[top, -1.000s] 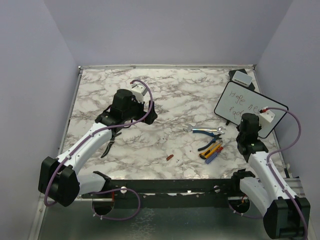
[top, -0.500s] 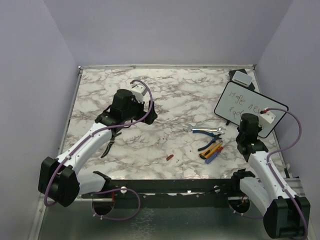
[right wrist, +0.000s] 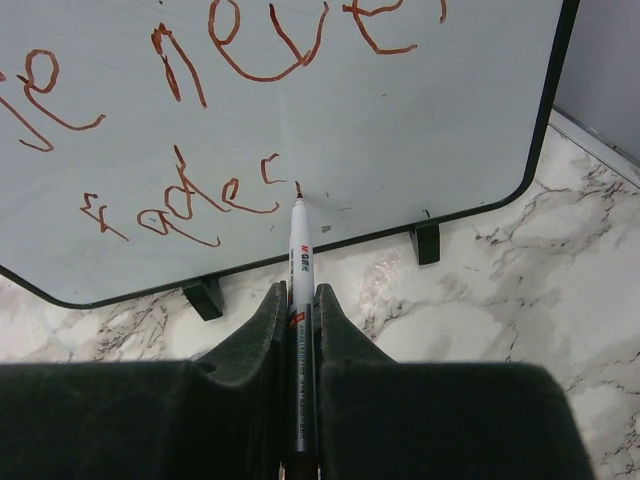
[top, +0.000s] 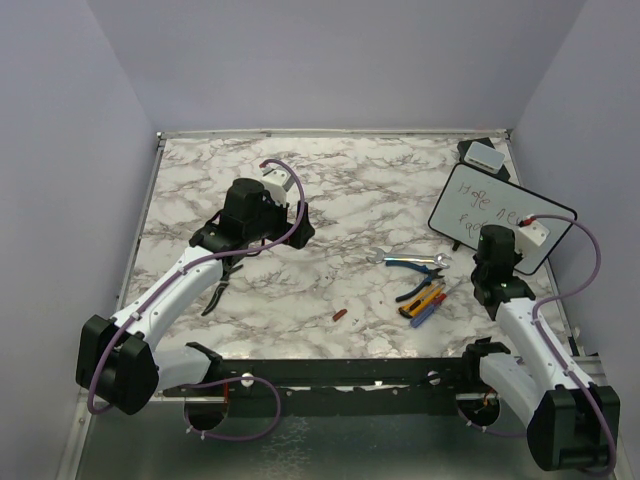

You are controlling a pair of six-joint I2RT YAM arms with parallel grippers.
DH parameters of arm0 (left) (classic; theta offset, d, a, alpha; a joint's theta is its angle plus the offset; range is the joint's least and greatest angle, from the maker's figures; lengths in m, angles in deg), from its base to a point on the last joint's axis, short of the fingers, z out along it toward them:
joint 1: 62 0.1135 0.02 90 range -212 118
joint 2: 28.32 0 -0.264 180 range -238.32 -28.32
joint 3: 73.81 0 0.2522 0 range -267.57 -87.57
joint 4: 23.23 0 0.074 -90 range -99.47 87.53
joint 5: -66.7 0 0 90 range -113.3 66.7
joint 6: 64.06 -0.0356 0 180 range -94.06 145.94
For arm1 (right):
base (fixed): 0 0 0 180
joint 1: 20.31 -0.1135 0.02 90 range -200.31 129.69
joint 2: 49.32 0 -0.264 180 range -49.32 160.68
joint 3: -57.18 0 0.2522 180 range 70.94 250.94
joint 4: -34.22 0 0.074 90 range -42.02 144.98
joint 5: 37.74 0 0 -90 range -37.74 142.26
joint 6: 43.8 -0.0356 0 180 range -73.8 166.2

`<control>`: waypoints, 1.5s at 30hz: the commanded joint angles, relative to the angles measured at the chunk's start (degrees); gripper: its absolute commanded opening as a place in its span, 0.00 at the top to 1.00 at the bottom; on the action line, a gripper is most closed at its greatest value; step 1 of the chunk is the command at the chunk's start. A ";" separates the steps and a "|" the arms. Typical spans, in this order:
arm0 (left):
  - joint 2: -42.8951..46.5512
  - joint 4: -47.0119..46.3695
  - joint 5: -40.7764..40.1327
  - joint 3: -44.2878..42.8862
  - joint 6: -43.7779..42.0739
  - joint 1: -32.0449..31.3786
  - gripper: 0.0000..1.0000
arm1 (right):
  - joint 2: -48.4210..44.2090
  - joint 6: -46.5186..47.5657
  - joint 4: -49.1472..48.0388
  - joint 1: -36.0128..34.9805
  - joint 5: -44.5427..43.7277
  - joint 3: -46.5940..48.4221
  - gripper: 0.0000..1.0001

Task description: Write a sentence on the whiteboard

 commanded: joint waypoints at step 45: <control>1.29 -0.96 1.33 0.79 0.31 0.06 0.01 | -2.38 -2.77 -1.47 0.37 -5.29 -2.58 1.00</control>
